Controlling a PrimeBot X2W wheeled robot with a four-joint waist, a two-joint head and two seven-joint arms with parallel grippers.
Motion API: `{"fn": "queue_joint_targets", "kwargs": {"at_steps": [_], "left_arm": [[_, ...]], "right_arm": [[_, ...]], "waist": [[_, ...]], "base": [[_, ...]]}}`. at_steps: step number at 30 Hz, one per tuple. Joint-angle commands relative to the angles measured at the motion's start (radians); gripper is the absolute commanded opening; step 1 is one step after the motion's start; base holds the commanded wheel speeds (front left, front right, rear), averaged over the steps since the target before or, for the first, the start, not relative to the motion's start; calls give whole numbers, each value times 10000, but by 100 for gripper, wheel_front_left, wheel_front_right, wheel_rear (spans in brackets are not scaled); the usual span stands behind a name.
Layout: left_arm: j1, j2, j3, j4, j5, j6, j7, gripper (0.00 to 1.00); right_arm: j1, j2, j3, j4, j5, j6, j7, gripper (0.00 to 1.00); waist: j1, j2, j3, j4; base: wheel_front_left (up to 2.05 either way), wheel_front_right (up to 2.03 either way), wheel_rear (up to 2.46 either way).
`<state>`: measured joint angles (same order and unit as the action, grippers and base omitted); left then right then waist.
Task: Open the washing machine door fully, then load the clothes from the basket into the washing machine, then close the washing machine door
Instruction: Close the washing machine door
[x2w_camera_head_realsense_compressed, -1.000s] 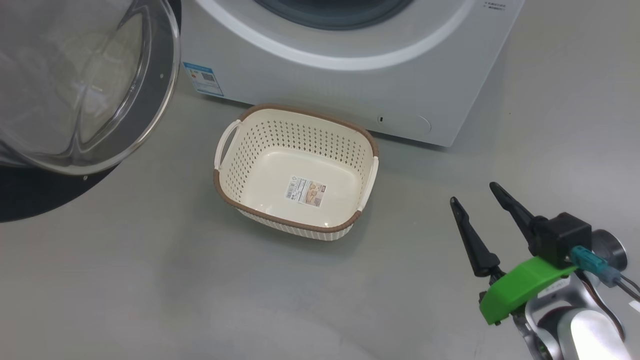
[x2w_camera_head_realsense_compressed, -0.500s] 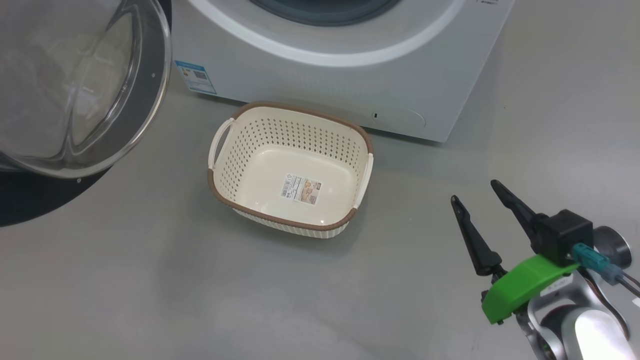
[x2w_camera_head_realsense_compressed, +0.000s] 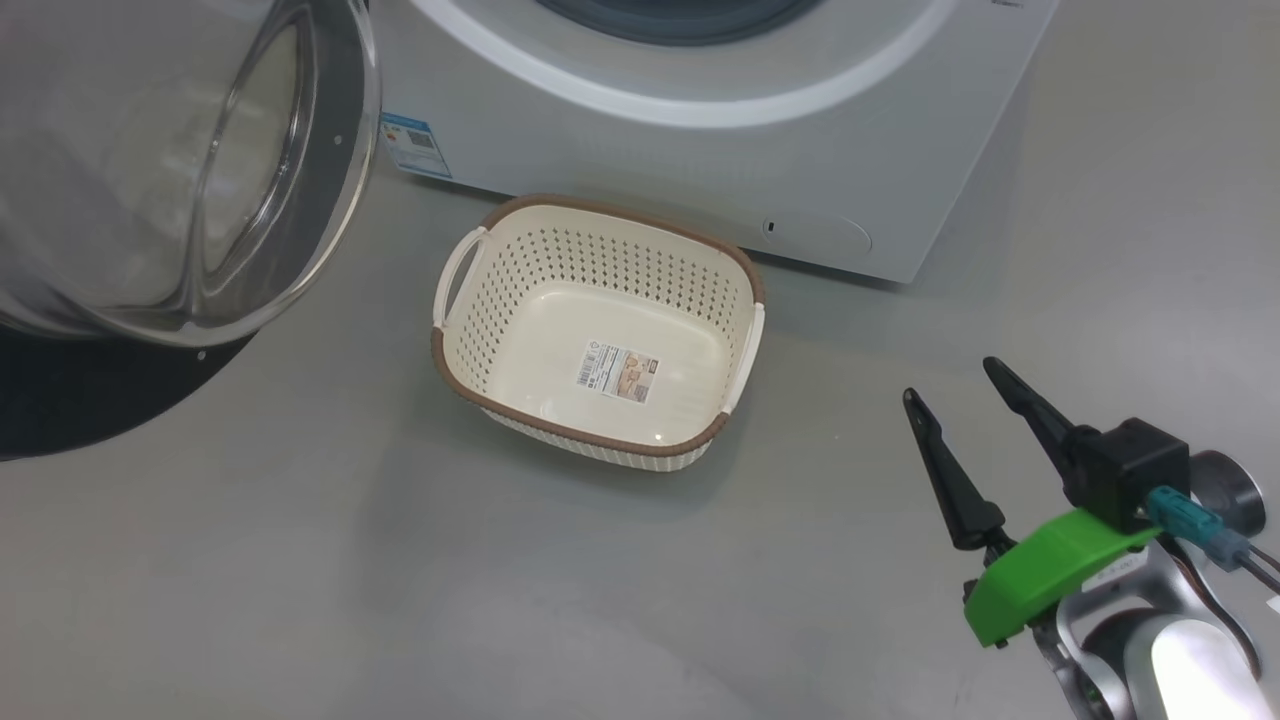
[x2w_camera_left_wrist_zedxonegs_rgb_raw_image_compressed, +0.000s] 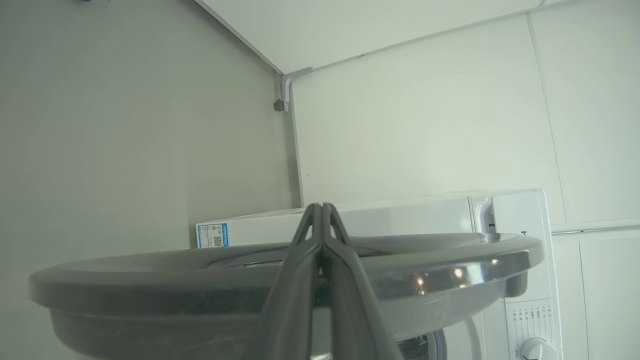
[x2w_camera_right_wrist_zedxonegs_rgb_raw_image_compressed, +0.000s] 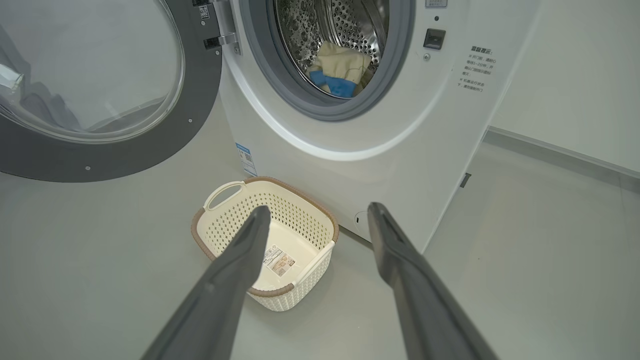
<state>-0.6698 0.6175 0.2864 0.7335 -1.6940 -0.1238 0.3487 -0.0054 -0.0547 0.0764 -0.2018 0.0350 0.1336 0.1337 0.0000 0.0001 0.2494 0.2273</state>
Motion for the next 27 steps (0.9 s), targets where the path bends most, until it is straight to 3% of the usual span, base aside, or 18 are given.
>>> {"fn": "queue_joint_targets", "kwargs": {"at_steps": [1, 15, 27], "left_arm": [[-110, 286, 117, -461, -164, -69, 601, 0], [493, -338, 372, -1364, -1057, -69, 2989, 0], [1155, -1137, 647, -2921, -1376, -69, 4378, 0]], "right_arm": [[-335, -86, 245, -347, -2, -29, 28, 100], [-361, -24, 289, -89, 50, -29, -91, 100], [-382, 22, 313, 113, 160, -29, -264, 100]], "waist": [[0, -1, 19, 52], [0, -1, -80, 212], [0, -1, -264, 88]], "base": [[0, 0, 0], [0, 0, 0], [0, 0, 0]]}}
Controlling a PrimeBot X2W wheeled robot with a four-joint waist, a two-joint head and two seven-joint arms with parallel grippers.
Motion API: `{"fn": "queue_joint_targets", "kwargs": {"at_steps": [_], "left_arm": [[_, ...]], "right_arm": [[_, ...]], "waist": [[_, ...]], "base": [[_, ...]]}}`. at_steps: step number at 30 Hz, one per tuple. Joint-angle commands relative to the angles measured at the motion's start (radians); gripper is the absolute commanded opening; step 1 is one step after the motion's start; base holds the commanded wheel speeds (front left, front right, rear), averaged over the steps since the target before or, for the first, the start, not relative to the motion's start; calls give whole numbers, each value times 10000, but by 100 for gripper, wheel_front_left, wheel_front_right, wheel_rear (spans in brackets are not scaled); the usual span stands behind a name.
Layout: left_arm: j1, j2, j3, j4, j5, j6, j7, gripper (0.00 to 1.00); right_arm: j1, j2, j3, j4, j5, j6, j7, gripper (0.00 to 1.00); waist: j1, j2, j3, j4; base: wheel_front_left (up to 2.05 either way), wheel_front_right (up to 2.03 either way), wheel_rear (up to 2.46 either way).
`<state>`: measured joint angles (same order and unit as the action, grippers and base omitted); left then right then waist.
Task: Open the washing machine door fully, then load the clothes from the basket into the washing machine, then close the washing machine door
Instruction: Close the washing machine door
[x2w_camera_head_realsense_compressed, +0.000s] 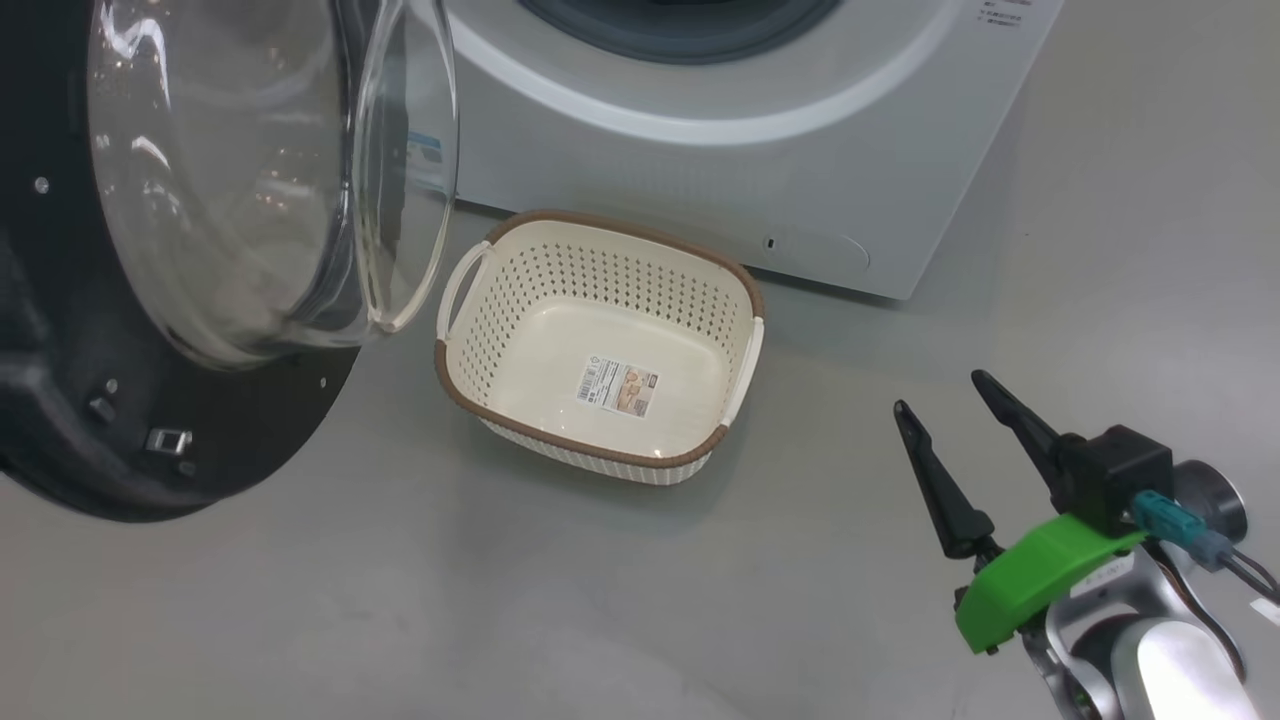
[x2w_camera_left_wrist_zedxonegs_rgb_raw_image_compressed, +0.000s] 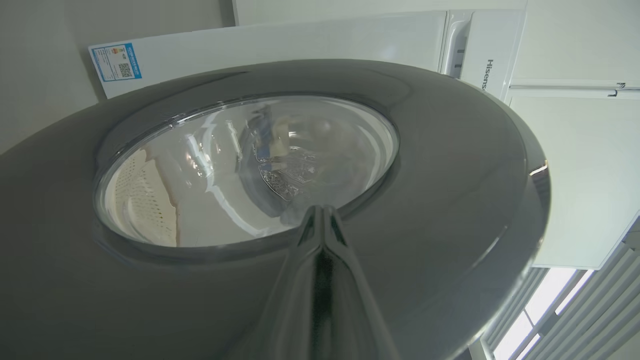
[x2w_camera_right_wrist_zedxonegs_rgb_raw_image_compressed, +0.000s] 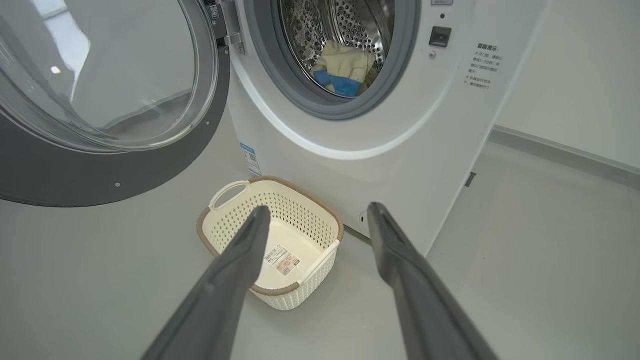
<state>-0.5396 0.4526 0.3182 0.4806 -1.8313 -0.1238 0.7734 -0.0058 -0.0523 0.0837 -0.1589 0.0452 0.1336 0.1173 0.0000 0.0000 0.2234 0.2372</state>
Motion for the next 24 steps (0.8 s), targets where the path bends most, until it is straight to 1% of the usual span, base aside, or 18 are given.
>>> {"fn": "queue_joint_targets", "kwargs": {"at_steps": [1, 12, 20, 21, 24], "left_arm": [[-102, 468, 315, -484, 11, -69, 240, 0], [344, -348, 90, -1845, 68, -69, 1266, 0], [583, -998, -167, -2522, 215, -69, 1636, 0], [583, -998, -167, -2522, 215, -69, 1636, 0], [689, -1292, -260, -2814, 272, -69, 1672, 0]], "right_arm": [[-386, 0, 249, -301, 68, -29, -115, 100], [-399, 17, 245, -87, 337, -29, -435, 100], [-410, 19, 251, 125, 555, -29, -675, 100], [-410, 19, 251, 125, 555, -29, -675, 100], [-423, 19, 276, 204, 638, -29, -770, 100]], "waist": [[0, 0, -17, -43], [0, 0, -55, -434], [0, 0, -141, -774], [0, 0, -141, -774], [0, 0, -181, -931]], "base": [[0, 0, 0], [0, 0, 0], [0, 0, 0], [0, 0, 0], [0, 0, 0]]}}
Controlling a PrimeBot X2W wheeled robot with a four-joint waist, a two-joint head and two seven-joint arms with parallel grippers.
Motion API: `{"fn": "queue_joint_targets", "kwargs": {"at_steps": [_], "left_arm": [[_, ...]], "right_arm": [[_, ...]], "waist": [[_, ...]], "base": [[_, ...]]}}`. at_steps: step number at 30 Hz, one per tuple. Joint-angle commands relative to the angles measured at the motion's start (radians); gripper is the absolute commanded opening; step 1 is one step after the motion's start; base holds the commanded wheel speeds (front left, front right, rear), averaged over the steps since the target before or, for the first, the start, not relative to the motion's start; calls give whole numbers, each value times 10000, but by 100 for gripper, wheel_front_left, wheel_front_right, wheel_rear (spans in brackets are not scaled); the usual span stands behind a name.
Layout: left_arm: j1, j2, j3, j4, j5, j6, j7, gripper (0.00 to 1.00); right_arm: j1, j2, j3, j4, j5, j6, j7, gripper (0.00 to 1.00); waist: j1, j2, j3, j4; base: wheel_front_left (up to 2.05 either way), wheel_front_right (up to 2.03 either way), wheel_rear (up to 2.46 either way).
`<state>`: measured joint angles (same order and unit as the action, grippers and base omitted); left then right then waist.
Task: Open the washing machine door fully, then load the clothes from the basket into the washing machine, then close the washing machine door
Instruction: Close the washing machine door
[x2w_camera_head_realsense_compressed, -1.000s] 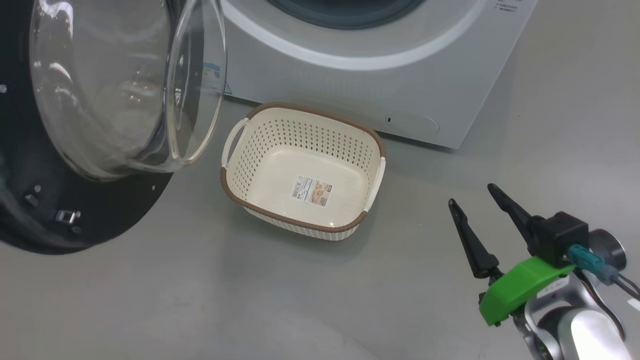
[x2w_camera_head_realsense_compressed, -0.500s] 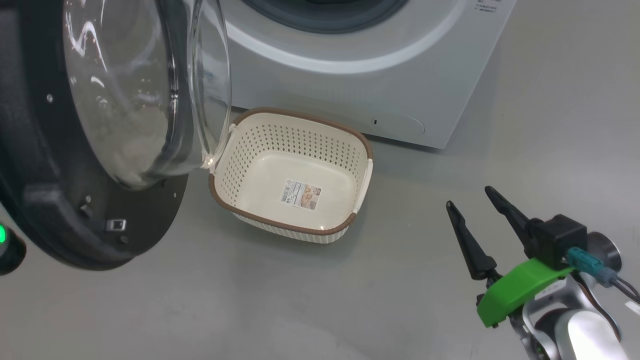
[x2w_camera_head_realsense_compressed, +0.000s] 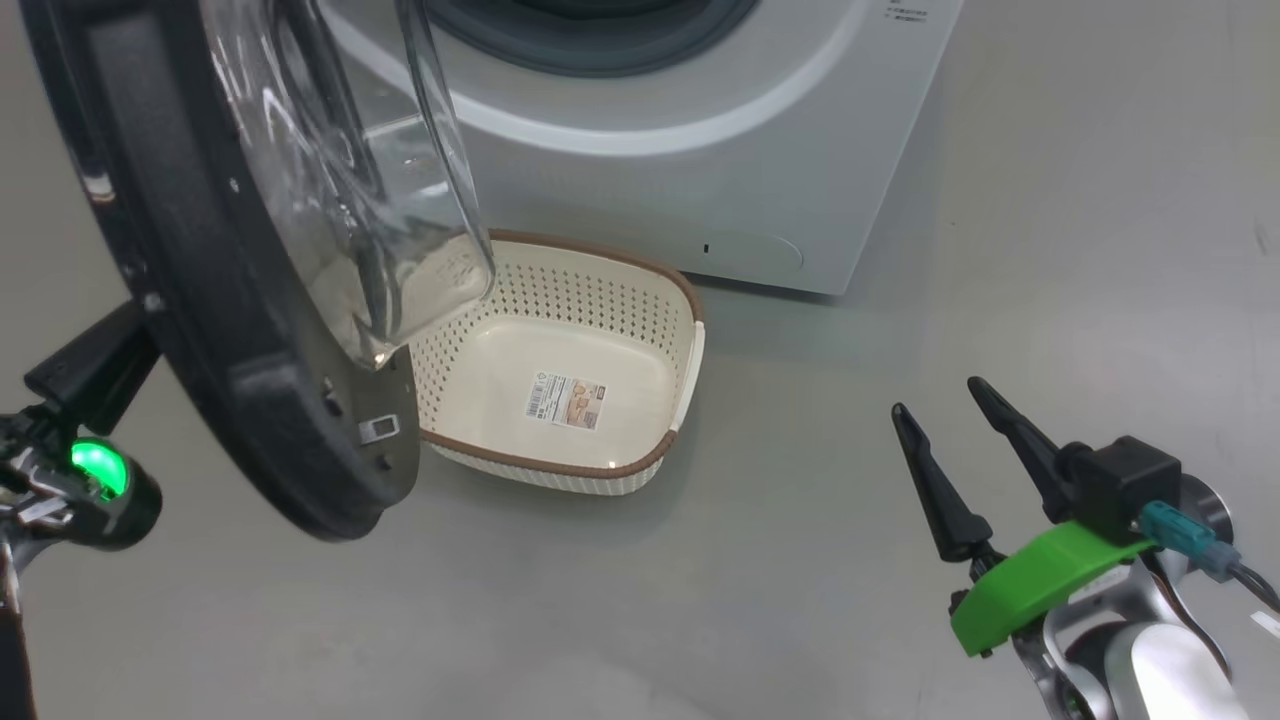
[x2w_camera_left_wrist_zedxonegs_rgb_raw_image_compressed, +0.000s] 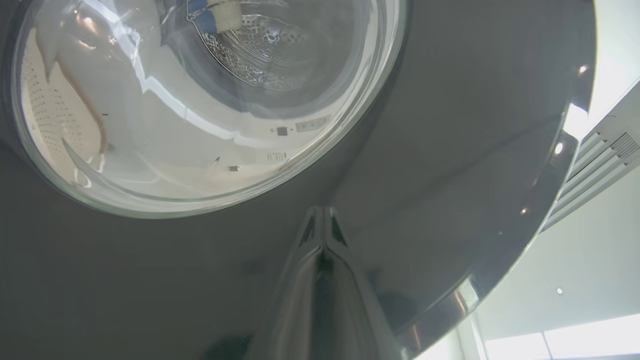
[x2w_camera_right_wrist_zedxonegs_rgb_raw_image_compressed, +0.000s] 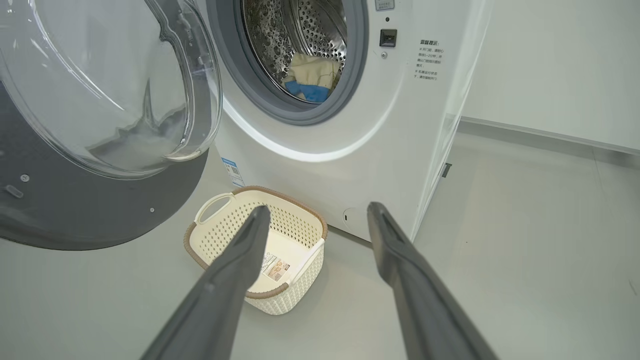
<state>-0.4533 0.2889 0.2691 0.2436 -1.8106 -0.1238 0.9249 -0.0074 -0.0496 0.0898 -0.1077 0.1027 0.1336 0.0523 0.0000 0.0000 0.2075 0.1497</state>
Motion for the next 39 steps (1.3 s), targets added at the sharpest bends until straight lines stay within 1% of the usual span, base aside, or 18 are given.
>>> {"fn": "queue_joint_targets", "kwargs": {"at_steps": [1, 7, 17, 26, 34, 39], "left_arm": [[-145, 285, 186, -511, 107, -69, 183, 0], [-68, -158, -55, -804, 337, -69, 196, 0], [-352, -634, -293, -837, 768, -69, 23, 0], [-862, -999, -171, -752, 984, -69, -177, 0], [-1294, -1299, 41, -512, 1149, -69, -329, 0], [-1491, -1461, 121, -412, 1438, -69, -495, 0]], "right_arm": [[-408, -8, 222, -281, 93, -29, -155, 100], [-442, -7, 258, -118, 242, -29, -342, 100], [-496, -7, 242, 84, 445, -29, -630, 100], [-580, -7, 263, 274, 613, -29, -887, 100], [-652, -7, 314, 421, 691, -29, -1033, 100], [-672, -7, 333, 456, 708, -29, -1074, 100]], "waist": [[0, 0, -33, -112], [0, 0, -80, -549], [0, 0, 31, -1478], [0, 0, 158, -2361], [0, 0, 175, -2937], [0, 0, 192, -3204]], "base": [[0, 0, 0], [0, 0, 0], [0, 0, 0], [0, 0, 0], [0, 0, 0], [0, 0, 0]]}}
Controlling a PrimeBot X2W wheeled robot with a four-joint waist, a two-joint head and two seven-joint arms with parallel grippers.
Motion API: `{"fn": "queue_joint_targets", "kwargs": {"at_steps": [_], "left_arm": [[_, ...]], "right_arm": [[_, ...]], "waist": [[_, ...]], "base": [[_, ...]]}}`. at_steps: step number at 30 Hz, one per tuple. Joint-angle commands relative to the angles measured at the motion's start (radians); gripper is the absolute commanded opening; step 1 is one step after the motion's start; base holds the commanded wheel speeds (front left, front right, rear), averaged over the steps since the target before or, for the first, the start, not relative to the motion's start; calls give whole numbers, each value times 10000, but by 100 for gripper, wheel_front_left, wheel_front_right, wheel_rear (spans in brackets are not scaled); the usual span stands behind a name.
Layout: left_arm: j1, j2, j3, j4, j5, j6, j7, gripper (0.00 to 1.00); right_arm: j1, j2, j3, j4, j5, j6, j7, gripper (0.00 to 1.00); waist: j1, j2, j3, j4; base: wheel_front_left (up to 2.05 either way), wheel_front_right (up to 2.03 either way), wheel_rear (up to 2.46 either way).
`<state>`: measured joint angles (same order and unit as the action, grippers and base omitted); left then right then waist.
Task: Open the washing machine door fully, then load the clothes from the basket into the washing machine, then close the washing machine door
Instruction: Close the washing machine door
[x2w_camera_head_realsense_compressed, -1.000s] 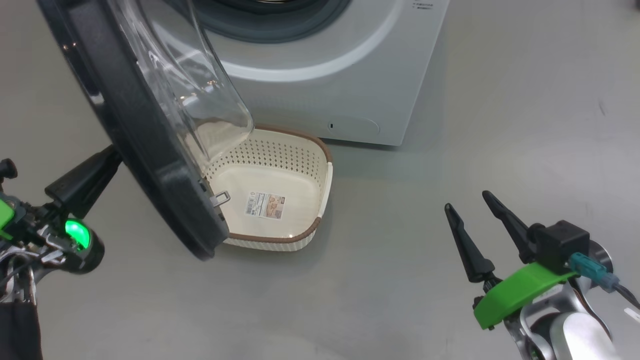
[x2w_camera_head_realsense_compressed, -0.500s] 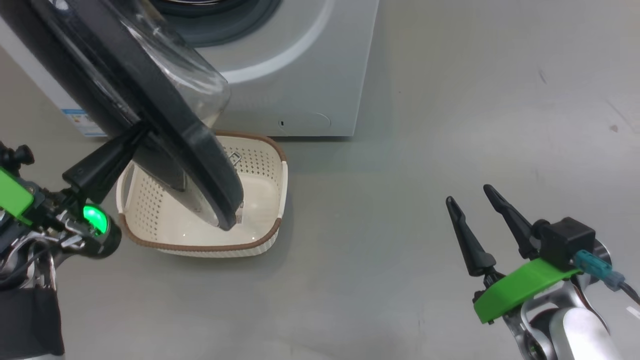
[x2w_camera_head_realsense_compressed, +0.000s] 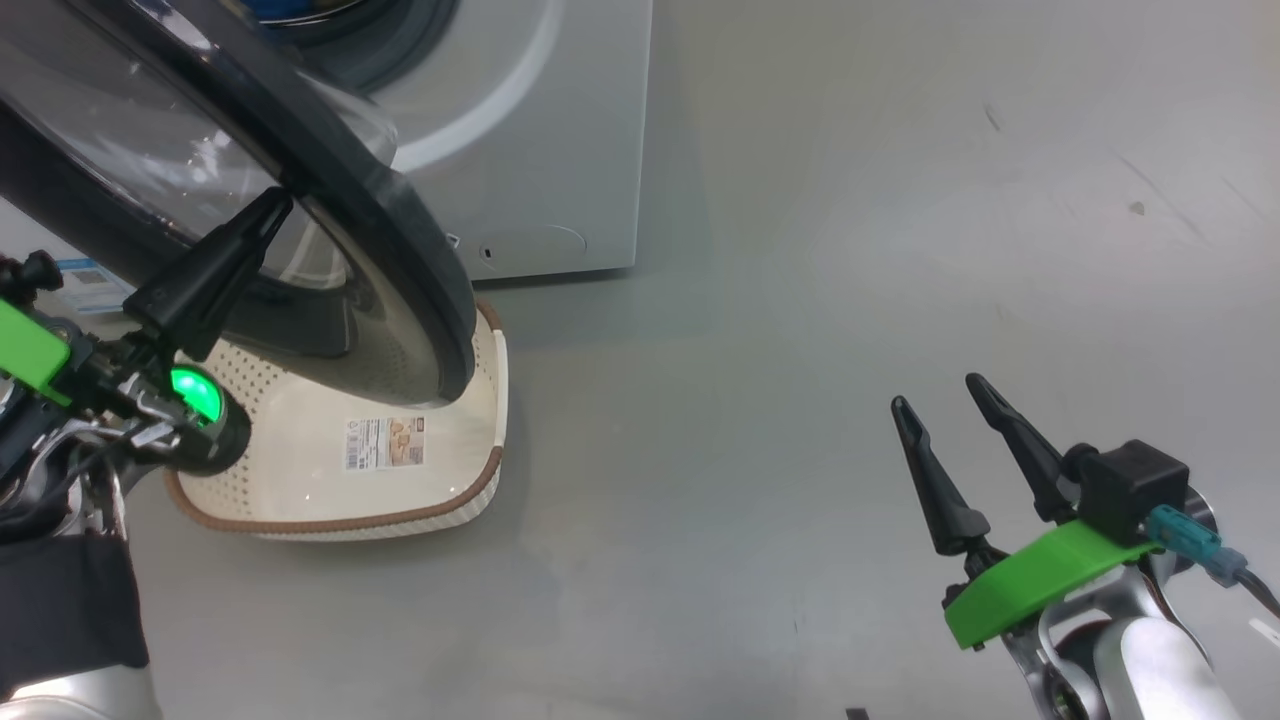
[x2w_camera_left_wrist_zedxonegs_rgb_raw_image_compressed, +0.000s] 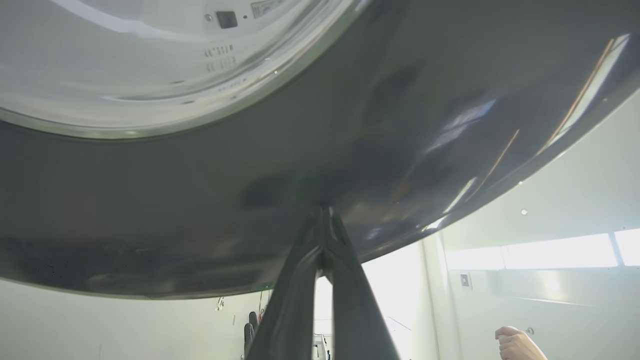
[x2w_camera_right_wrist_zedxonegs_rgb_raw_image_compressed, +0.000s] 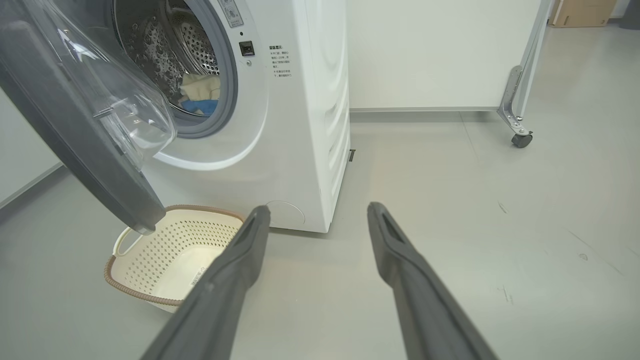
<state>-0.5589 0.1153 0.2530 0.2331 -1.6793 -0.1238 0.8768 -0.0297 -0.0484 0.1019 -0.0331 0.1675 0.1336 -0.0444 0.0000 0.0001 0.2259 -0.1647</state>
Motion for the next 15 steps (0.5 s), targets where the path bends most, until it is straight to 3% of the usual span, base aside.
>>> {"fn": "queue_joint_targets", "kwargs": {"at_steps": [1, 15], "left_arm": [[-460, 282, 263, -275, 247, -69, -39, 0], [-1120, 148, 529, 336, 801, -69, -570, 0]], "right_arm": [[-455, -18, 215, -286, 63, -29, -115, 100], [-540, -18, 302, -231, 163, -29, -221, 100]], "waist": [[0, -1, 14, -110], [0, -1, 167, -859]], "base": [[0, 0, 0], [0, 0, 0]]}}
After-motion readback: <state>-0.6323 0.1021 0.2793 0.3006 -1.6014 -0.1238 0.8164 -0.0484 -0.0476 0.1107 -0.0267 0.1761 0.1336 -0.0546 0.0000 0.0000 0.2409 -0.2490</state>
